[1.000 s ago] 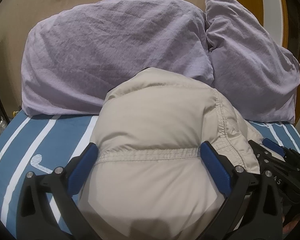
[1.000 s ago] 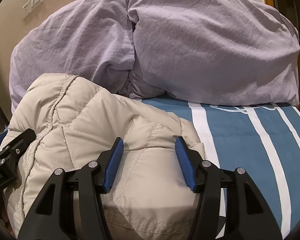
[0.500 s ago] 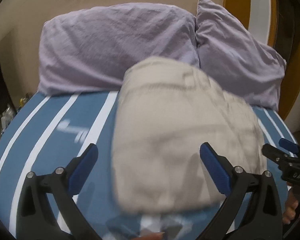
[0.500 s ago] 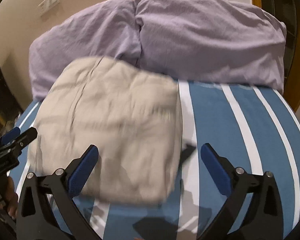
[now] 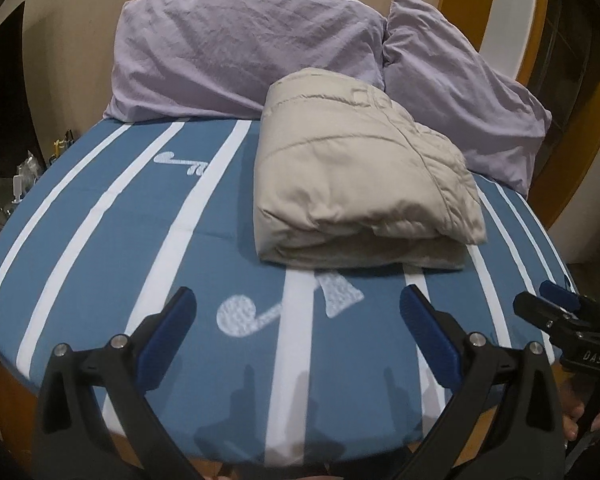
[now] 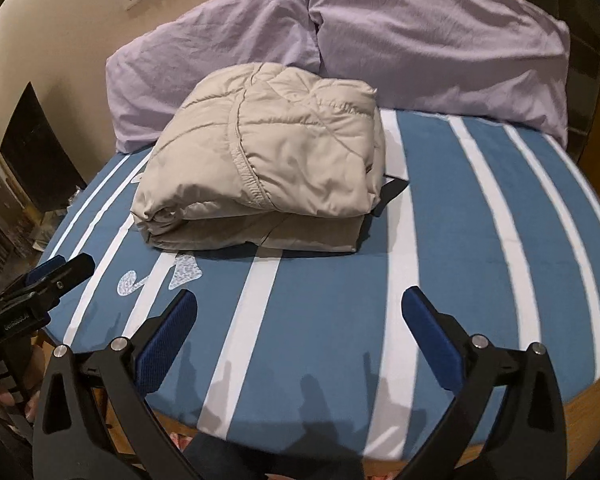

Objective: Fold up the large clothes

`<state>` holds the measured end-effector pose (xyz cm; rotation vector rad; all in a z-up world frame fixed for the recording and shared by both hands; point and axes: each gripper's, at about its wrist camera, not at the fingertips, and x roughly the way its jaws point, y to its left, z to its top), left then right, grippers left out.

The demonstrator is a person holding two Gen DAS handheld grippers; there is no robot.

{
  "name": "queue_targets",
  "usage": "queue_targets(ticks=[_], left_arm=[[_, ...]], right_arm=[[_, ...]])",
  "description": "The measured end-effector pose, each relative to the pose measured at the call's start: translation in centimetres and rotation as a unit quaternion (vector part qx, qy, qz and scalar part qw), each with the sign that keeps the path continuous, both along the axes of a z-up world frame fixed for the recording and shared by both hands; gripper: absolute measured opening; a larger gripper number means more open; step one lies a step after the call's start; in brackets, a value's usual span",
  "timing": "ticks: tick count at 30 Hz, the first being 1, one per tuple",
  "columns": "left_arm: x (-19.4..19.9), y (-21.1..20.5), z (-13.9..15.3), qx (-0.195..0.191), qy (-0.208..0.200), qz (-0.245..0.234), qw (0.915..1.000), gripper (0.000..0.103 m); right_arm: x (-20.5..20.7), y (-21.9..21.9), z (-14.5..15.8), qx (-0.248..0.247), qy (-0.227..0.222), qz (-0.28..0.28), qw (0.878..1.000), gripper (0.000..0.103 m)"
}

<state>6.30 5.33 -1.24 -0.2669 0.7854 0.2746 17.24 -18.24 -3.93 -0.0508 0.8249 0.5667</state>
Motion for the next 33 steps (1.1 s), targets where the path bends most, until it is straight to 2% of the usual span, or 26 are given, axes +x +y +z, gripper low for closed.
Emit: queue_targets(ticks=[5, 9, 15, 33], left_arm=[[-0.3, -0.9, 0.6, -0.016, 0.008, -0.015, 0.9997, 0.101], [-0.7, -1.8, 1.3, -0.019, -0.001, -0.034, 0.9992, 0.101], [-0.6, -2.3, 1.0, -0.03, 0.015, -0.044, 0.9985, 0.101], [-0.7, -2.0, 0.9, -0.046, 0.011, -0.045, 0.9978, 0.101]], right_arm=[[-0.7, -1.0, 0.7, 0.007, 0.01, -0.009, 1.0, 0.102], [-1.0, -1.1, 1.1, 0.011, 0.015, -0.008, 1.0, 0.102], [-1.5, -0.7, 1.3, 0.009, 0.017, 0.0, 1.0, 0.102], [-1.6, -0.6, 1.4, 0.01, 0.02, 0.003, 1.0, 0.102]])
